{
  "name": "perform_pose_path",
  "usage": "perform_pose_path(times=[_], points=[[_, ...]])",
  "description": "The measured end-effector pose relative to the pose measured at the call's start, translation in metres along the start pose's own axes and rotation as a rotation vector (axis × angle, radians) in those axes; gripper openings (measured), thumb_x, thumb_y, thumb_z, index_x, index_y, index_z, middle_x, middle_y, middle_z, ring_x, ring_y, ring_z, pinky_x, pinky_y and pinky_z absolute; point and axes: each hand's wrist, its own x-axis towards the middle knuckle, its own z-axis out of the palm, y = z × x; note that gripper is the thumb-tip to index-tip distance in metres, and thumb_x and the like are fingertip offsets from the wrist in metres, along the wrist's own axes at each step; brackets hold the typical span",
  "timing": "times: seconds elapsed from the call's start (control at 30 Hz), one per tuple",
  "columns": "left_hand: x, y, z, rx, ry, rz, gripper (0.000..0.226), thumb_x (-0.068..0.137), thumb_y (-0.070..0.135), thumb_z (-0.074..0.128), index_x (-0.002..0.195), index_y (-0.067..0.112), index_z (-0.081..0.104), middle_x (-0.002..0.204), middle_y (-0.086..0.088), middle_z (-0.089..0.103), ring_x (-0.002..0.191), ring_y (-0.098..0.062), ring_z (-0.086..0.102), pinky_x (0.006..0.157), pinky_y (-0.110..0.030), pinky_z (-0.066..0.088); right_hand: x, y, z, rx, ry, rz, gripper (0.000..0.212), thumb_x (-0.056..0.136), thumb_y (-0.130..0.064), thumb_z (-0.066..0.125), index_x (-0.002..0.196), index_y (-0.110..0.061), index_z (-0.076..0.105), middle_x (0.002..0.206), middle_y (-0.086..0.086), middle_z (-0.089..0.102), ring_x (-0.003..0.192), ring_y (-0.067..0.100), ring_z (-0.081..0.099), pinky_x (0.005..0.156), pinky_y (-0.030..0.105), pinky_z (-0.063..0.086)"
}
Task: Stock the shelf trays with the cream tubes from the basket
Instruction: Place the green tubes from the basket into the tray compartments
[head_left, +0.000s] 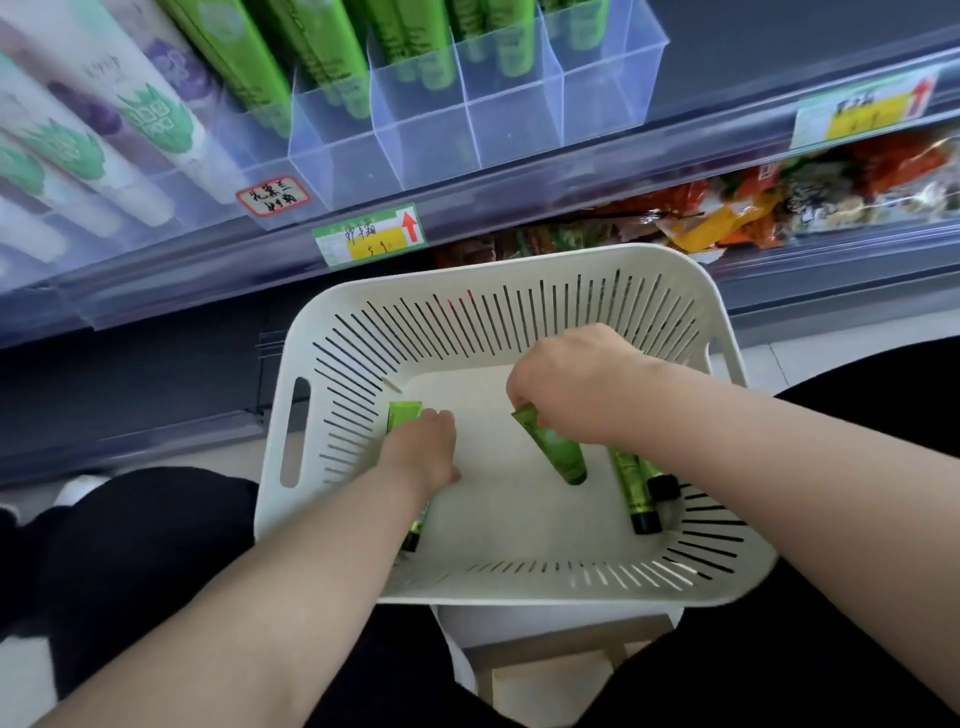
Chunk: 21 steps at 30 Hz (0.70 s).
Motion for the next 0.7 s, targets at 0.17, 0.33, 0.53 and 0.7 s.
perform_pose_path(times=[0.17,0.33,0.53,0.7], points=[[0.007,0.013,0.001,-0.014,0.023,-0.079,0.056,0.075,0.022,0.078,0.116,0.01,0.042,0.115,-0.007,0.052,0.102,-0.028,0.06,0.066,-0.032,0.044,-0.003,0.01,-0.004,0.054,0.007,0.022,0.019,0.088,-0.015,0.059,0.102,-0.027,0.063,0.084,-0.007,0.05,0.079,0.02,0.051,0.067,0.03,0.043],[0.011,0.02,0.006,-0.127,0.086,-0.167,0.034,0.085,-0.001,0.053,0.117,0.007,0.044,0.115,-0.012,0.059,0.104,-0.031,0.061,0.071,-0.035,0.047,-0.002,0.01,-0.003,0.065,0.014,0.037,0.018,0.089,-0.015,0.058,0.102,-0.026,0.061,0.087,-0.006,0.051,0.08,0.021,0.051,0.069,0.031,0.044],[0.002,0.012,0.014,-0.13,0.052,-0.233,0.033,0.087,0.002,0.049,0.119,0.008,0.045,0.118,-0.011,0.06,0.11,-0.031,0.06,0.077,-0.036,0.05,-0.002,0.011,0.0,0.095,0.002,0.051,0.023,0.089,-0.018,0.06,0.108,-0.031,0.06,0.089,-0.006,0.047,0.081,0.02,0.049,0.069,0.031,0.042],[-0.005,0.006,0.005,-0.305,0.033,-0.075,0.037,0.083,0.006,0.049,0.119,0.013,0.055,0.117,-0.008,0.06,0.106,-0.029,0.058,0.075,-0.031,0.047,-0.001,0.012,-0.002,0.089,0.028,0.063,0.024,0.089,-0.019,0.06,0.109,-0.032,0.06,0.091,-0.007,0.05,0.082,0.018,0.049,0.069,0.03,0.04]])
